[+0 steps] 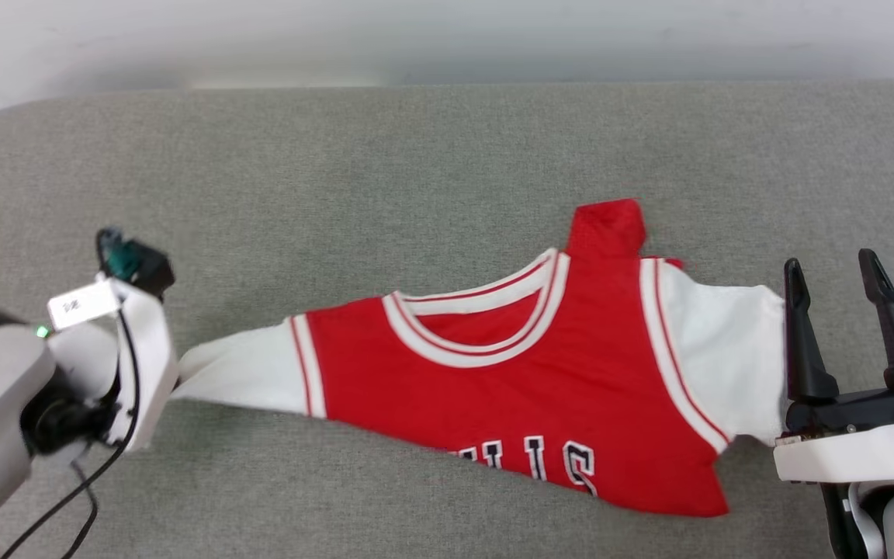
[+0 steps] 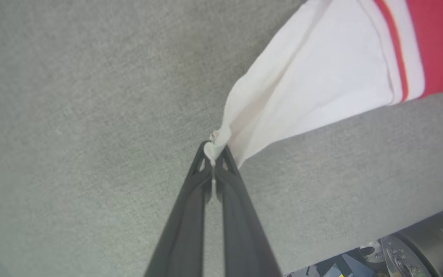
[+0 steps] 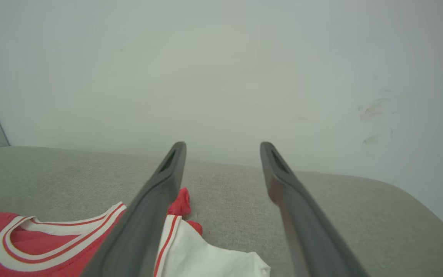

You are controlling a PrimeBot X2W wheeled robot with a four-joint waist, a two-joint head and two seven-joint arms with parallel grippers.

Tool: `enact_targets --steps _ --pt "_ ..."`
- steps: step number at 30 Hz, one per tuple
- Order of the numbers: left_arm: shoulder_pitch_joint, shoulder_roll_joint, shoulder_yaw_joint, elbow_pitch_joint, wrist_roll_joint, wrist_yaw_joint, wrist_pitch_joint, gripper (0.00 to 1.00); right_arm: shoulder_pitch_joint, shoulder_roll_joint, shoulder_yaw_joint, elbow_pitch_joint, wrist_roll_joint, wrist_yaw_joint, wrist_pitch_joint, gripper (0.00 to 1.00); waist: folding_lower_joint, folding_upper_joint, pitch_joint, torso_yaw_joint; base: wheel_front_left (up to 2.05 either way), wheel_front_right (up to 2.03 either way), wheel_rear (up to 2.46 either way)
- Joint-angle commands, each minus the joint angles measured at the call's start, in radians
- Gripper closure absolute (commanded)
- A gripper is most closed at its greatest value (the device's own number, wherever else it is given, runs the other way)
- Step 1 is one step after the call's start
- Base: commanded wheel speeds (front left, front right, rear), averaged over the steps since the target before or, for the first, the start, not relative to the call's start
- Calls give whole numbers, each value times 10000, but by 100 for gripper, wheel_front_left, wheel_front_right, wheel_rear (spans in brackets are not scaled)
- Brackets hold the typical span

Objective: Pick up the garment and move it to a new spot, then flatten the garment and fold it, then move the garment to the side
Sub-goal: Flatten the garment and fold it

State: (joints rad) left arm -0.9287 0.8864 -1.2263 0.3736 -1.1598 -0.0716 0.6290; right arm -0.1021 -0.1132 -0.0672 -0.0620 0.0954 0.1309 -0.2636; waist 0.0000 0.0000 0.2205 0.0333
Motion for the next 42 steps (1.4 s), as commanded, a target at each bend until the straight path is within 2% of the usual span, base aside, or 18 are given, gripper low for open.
enact_targets --steps 1,5,8,9,10,13,17,22,26,31,34,37,42 --pt "269 90 -15 62 -81 83 -53 100 87 -76 13 32 -17 -3 -16 0 0 0 -34 29 0 0 0" --pt "1139 236 -48 389 -536 188 -393 100 168 -121 25 232 -15 -3 -16 0 0 0 -101 -6 0 0 0" --pt "1572 27 53 652 -741 213 -949 100 256 -160 3 379 25 -3 -16 0 0 0 -270 -12 0 0 0" --pt "1661 -51 108 712 -693 234 -1238 9 298 -171 -3 427 39 -3 -16 0 0 0 -345 -10 0 0 0" --pt "1695 -112 176 767 -614 276 -1593 0 314 -196 -19 467 49 -3 -16 0 0 0 -428 -7 0 0 0" --pt "1690 -214 361 885 -42 479 -2995 0 336 -347 -90 505 46 -3 -16 0 0 0 -705 26 0 0 0" --pt "1752 -429 653 886 890 1117 -5262 0 59 -784 -308 450 4 -3 -16 0 0 0 -1047 169 0 0 0" --pt "2161 -698 1212 521 1568 2234 -8000 0 -596 -1669 -445 474 42 -3 -16 0 0 0 -1190 381 0 0 0" --pt "2724 -883 1985 -200 1789 3173 -8885 0 -1398 -2847 24 855 334 -3 459 0 0 0 -1079 527 0 0 0" --pt "3887 -1305 4044 -1909 3252 4501 -8949 0 -2548 -4627 1486 1083 1540 -5 2539 0 0 0 -778 688 0 0 0" --pt "4841 -1742 5352 -2852 4360 5042 -8939 0 -3154 -5758 2682 950 2609 -3 4283 0 0 0 -557 770 0 0 0" --pt "5736 -2305 6383 -3483 5392 5178 -8941 0 -3678 -6770 3978 732 3924 -5 6143 0 0 0 -313 862 0 0 0" --pt "6722 -3432 7906 -4150 6821 5118 -8943 0 -4478 -7622 5243 749 5871 -5 9069 0 0 0 160 1049 0 0 0"
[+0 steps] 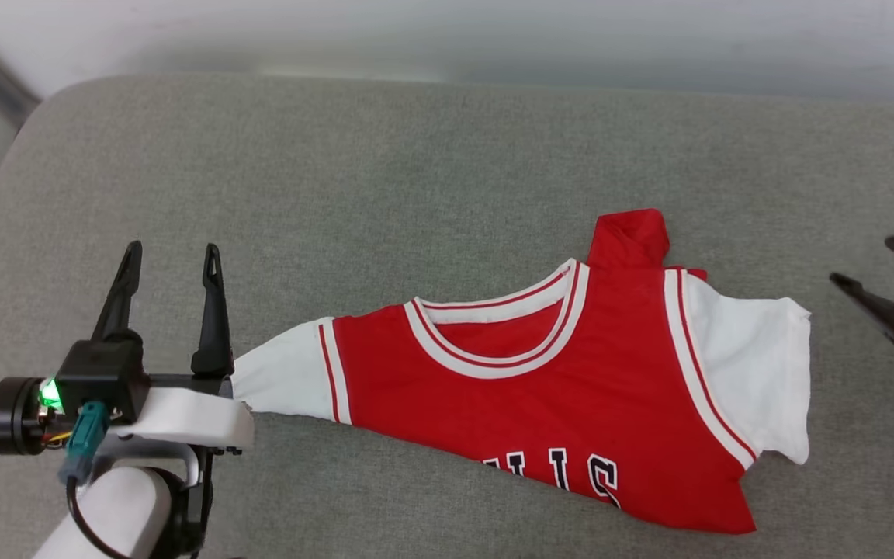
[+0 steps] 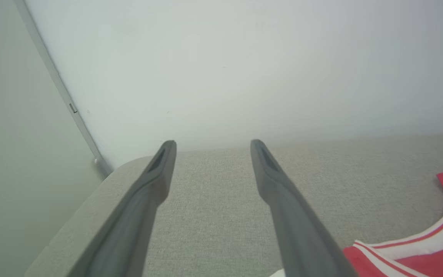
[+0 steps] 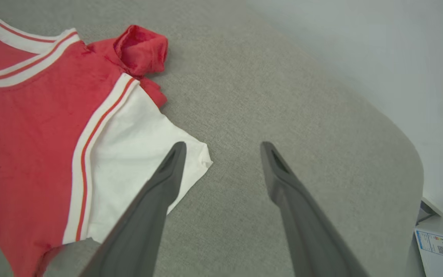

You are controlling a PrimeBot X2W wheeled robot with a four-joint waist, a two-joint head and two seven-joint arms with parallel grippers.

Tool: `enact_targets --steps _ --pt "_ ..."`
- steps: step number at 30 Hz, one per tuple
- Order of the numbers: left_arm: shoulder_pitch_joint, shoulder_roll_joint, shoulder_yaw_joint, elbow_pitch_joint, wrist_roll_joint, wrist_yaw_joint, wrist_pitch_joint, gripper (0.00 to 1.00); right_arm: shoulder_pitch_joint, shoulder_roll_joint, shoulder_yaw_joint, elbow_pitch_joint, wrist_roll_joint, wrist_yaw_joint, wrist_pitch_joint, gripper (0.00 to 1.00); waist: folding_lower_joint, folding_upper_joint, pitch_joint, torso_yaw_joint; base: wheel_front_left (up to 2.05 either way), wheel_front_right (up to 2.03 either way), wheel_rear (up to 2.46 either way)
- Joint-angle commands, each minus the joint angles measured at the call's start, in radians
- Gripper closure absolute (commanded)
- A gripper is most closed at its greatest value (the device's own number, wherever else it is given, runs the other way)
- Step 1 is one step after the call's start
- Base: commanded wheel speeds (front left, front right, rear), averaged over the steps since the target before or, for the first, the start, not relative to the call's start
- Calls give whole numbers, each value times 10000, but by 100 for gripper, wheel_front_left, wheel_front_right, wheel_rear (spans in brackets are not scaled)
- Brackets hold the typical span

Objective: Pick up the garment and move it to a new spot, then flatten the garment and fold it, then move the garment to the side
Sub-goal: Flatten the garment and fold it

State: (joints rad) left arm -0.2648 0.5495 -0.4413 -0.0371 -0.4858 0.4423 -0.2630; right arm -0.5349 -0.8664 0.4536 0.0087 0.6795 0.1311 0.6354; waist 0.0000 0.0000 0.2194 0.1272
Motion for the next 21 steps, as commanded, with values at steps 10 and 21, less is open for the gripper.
enact_targets --steps 10,21 --pt "695 -1916 1771 -214 1609 -1183 -24 0 -1299 -139 1269 1147 530 -5 1891 0 0 0 1238 633 0 0 0" --pt "550 -3306 3046 61 2793 -2525 -24 0 -1511 229 3297 2134 814 10 1387 0 0 0 1827 838 0 0 0"
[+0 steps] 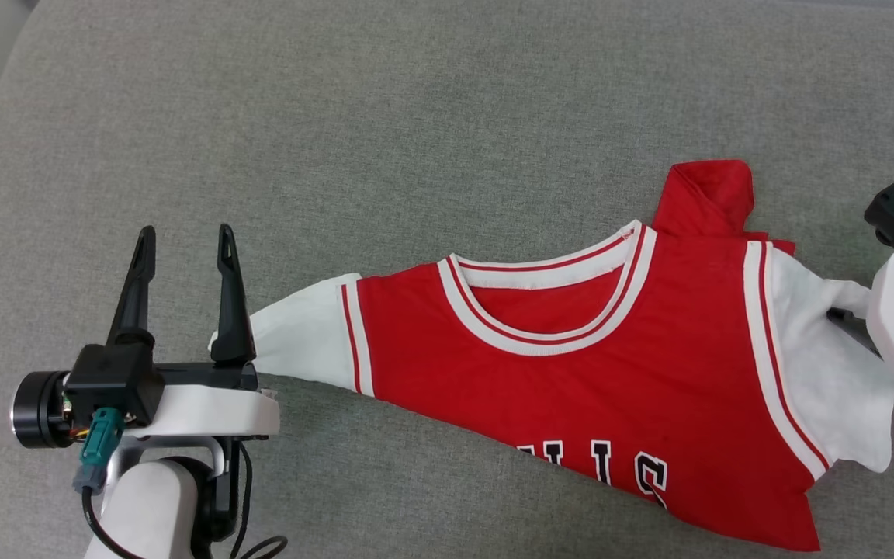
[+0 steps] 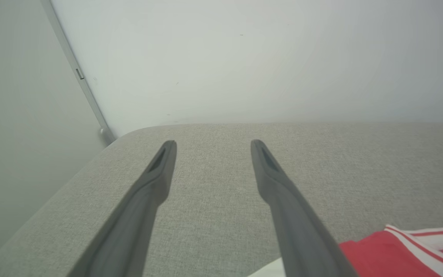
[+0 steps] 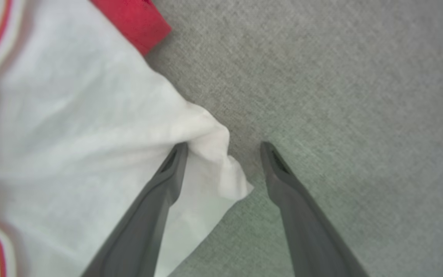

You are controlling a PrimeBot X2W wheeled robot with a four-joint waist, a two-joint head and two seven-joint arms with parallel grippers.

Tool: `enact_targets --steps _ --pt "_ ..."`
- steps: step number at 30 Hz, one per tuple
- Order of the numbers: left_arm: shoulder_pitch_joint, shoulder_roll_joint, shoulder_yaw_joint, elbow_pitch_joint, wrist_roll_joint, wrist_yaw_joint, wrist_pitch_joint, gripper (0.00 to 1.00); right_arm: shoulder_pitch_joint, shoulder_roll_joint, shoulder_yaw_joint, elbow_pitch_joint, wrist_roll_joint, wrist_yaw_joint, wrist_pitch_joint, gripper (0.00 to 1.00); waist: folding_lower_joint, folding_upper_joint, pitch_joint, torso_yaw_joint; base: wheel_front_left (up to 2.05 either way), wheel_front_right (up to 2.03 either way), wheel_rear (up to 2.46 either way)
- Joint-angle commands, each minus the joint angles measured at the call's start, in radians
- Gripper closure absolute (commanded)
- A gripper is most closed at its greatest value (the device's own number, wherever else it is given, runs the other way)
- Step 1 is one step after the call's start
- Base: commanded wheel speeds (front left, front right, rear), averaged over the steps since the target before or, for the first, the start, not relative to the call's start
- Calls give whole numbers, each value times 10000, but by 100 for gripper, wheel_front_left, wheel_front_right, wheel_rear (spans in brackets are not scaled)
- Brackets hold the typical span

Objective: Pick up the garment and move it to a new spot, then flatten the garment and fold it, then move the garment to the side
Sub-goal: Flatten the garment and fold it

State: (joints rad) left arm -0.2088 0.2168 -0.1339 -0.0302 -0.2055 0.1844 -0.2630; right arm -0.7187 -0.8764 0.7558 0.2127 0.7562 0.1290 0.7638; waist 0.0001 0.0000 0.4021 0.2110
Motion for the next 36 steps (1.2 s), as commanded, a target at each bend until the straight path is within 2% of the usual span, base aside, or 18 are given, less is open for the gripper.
enact_targets --steps 1,2,7,12,19,23,27,28,29,33,36 --pt "11 -53 57 27 74 -37 -25 0 209 300 378 131 25 31 -76 55 -1 0 -15 -17 0 0 0" --pt "29 -118 144 64 155 -126 -25 0 26 286 420 164 -2 31 -297 100 -1 0 -43 -48 0 0 0" --pt "127 -445 563 220 481 -511 -25 0 -938 100 -134 619 224 11 -1525 100 -1 0 -283 -204 0 0 0" --pt "245 -682 871 277 741 -803 -25 0 -1062 -45 -852 1501 426 13 -2488 100 -1 0 -516 -318 0 0 0" --pt "313 -947 1158 316 976 -1166 -25 0 -311 -170 -1301 3200 360 11 -2754 100 -1 0 -462 -371 0 0 0" --pt "240 -1078 1232 382 1128 -1340 -25 0 106 136 -1552 4282 524 14 -2785 100 -1 0 -367 -322 0 0 0" --pt "267 -1127 1364 464 1256 -1463 -25 0 269 479 -1658 4748 592 16 -3043 100 -1 0 -427 -400 0 0 0" --pt "298 -1126 1403 500 1264 -1497 -25 0 237 534 -1701 4801 554 16 -3208 55 -1 0 -494 -435 0 0 0" --pt "303 -1108 1445 518 1309 -1508 -25 0 198 575 -1747 4804 497 16 -3427 0 -1 0 -579 -467 0 0 0" --pt "261 -976 1576 585 1396 -1685 -25 0 70 516 -1803 4663 65 14 -4556 0 -1 0 -986 -605 0 0 0" --pt "53 -787 1649 615 1422 -1880 -25 0 -18 547 -2053 4469 -416 14 -5959 0 -1 0 -1281 -711 0 0 0"
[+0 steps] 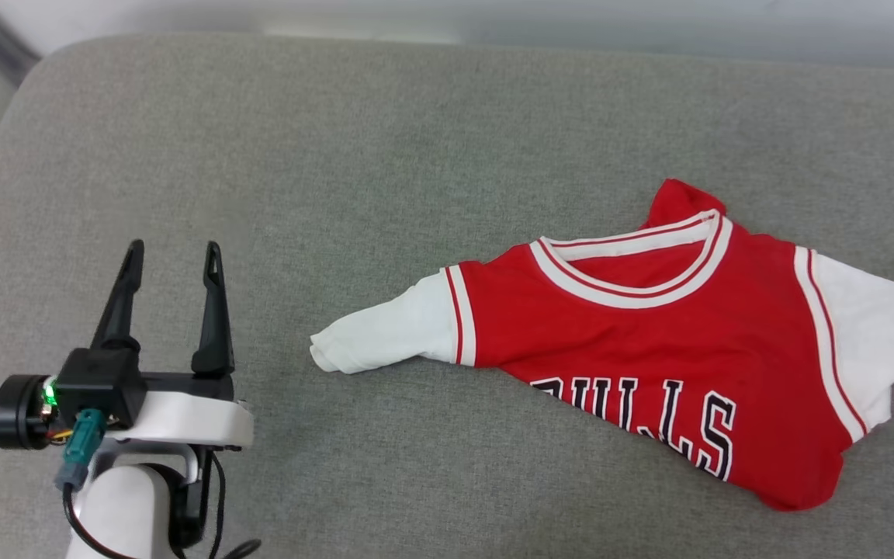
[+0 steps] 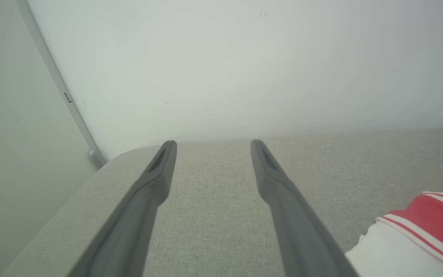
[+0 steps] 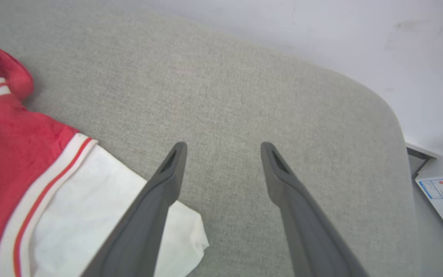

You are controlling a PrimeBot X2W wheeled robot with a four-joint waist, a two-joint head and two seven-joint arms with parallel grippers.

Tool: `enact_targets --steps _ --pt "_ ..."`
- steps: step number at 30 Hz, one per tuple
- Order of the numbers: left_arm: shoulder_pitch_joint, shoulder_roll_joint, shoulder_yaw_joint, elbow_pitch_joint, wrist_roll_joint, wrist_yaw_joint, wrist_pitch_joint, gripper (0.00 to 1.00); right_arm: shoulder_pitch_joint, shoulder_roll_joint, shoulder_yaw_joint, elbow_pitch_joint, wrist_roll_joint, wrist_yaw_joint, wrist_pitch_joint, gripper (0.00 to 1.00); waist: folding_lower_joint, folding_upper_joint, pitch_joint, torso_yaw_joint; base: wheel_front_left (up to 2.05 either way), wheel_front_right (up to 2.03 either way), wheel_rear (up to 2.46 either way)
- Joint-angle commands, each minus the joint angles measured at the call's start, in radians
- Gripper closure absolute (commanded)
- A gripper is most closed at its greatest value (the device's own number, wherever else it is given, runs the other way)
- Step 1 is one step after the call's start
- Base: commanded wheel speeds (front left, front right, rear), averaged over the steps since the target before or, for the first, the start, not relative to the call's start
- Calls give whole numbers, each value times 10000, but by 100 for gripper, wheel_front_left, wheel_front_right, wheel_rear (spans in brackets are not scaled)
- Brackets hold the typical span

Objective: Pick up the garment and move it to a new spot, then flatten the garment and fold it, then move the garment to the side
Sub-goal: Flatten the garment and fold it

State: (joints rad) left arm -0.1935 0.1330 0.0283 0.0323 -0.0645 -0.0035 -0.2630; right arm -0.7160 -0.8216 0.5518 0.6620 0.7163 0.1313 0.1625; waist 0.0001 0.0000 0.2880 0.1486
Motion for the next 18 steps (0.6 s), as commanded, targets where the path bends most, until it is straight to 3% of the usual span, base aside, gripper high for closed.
enact_targets --steps 1,7,11,15,16,18 --pt "-159 116 37 49 8 -81 -25 0 -38 49 -167 -21 -176 -9 -438 0 -1 0 -238 -122 0 0 0" --pt "-807 921 -10 635 72 -653 53 0 335 697 -1103 -357 -1333 -9 -2606 0 -1 0 -698 -419 0 0 0" --pt "-1521 1640 -360 847 -158 -1050 1049 0 772 1330 -2094 -768 -2177 -9 -3476 0 -1 0 -843 -584 0 0 0" --pt "-2308 2391 -1030 906 -743 -1232 2819 0 1541 2099 -3138 -1453 -3044 -9 -3714 0 -1 0 -928 -711 0 0 0" --pt "-2787 3076 -1948 774 -1602 -1245 4397 0 2104 2571 -3804 -2180 -3577 -9 -3656 0 -1 0 -946 -803 0 0 0" --pt "-3156 3674 -2566 658 -2394 -1241 5477 0 2504 2913 -4196 -2767 -3928 -9 -3615 0 -1 0 -925 -859 0 0 0"
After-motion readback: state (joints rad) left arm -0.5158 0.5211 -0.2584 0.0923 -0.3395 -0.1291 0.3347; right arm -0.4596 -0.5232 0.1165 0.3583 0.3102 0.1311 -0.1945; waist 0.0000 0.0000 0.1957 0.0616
